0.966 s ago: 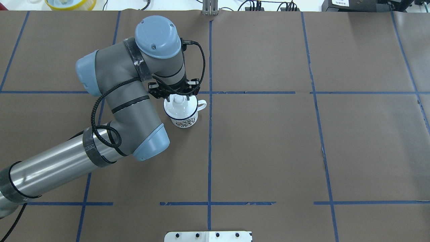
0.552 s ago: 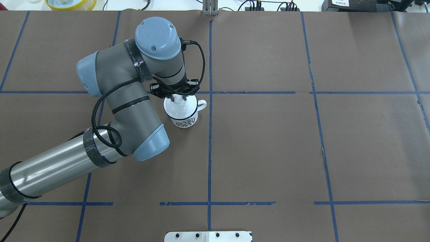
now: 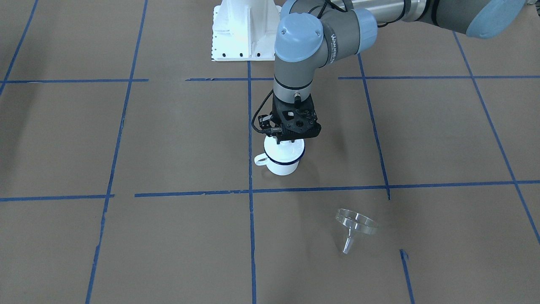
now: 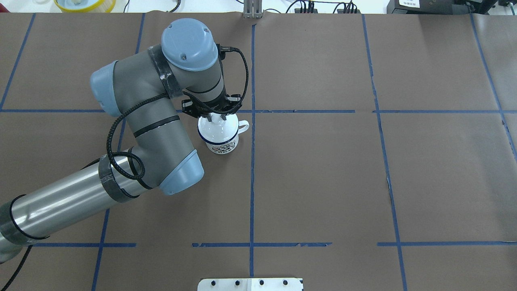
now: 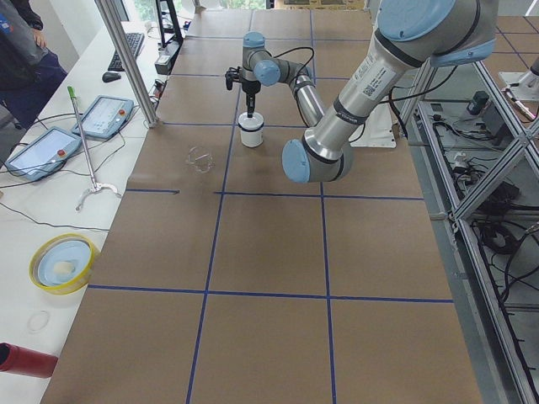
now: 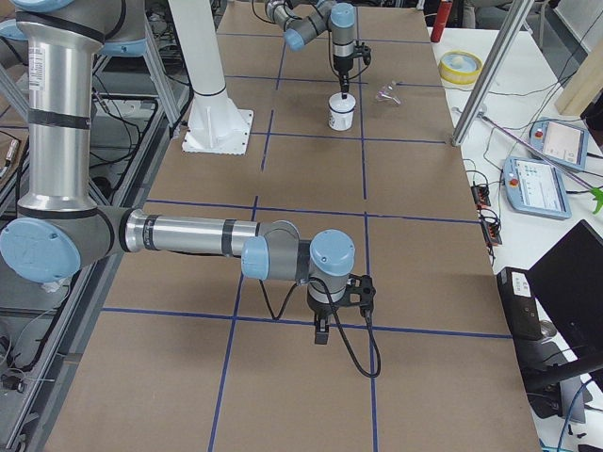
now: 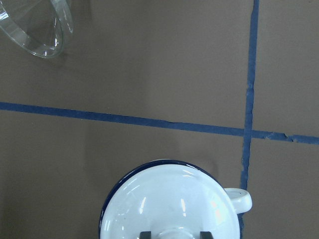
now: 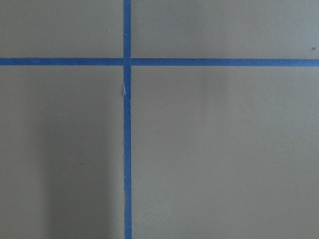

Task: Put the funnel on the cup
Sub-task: 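Lift the lid off the mug and set it down nearer the robot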

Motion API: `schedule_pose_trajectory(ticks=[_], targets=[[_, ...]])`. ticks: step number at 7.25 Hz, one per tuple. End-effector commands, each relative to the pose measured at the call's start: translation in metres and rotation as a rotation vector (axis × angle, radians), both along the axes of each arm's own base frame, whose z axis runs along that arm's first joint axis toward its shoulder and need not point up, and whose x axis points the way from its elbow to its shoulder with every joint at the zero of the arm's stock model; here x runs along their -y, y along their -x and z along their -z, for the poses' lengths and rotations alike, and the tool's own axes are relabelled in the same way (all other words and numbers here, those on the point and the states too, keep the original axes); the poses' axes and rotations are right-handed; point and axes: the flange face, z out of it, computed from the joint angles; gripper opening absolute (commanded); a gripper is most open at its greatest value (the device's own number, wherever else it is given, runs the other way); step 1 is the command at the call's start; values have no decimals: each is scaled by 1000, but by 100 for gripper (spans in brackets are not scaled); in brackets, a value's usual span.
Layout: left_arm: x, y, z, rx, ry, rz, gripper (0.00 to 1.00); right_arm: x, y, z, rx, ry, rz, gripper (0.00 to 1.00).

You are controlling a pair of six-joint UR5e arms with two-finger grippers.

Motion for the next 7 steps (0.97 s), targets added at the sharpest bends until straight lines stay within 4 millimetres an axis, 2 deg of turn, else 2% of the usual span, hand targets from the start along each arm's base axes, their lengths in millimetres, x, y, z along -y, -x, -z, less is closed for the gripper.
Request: schedule_pose_trajectory(ticks=[1,2,3,4,5,7], targets=[[-6,21,14,-19,-14,13,0,0,0,0,0,0,0,100],[-13,34,18,-25,-21,14,0,0,0,0,0,0,0,100],[-34,61,4,-39,-40,8,0,0,0,0,0,0,0,100],[-47,77,-3,-49,-45,6,0,0,0,0,0,0,0,100],[-51,76,-4,-53,-44,-4,0,0,0,0,0,0,0,100],[-97,19,-27,-22,19,-67,0,0,0,0,0,0,0,100]])
